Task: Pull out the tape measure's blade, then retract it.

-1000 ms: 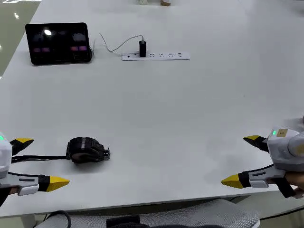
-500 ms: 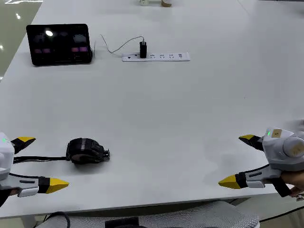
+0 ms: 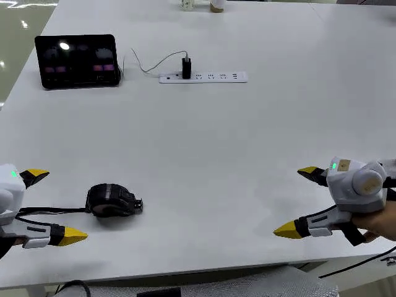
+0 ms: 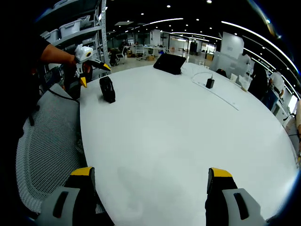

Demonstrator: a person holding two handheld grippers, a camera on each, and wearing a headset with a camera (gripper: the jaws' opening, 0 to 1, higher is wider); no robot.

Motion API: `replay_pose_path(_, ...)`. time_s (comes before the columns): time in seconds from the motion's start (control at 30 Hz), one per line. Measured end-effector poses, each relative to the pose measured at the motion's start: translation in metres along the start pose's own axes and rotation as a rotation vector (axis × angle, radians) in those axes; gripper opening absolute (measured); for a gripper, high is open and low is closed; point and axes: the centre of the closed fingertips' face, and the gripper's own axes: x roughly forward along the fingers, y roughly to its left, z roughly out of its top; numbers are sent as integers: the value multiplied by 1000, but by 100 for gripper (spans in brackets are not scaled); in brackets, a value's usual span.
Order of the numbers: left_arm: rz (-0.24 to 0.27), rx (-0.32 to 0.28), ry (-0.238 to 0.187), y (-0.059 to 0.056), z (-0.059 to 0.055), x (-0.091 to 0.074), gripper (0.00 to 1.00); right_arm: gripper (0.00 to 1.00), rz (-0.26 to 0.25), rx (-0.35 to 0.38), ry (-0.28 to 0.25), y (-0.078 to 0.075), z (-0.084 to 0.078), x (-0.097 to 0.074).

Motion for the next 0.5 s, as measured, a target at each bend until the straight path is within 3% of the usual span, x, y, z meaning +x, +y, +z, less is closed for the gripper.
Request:
replay_pose_path(0.17, -21, 53, 45, 0, -2, 3, 99, 99, 15, -12, -4, -3, 7, 4)
replay_pose_path(0.3, -45, 68, 55, -2, 1, 5, 99, 99, 24, -15, -2, -2, 10, 10)
replay_pose_path(0.5, -77, 138, 91, -6, 3, 12, 99, 99, 39, -28, 5, 1, 14, 18)
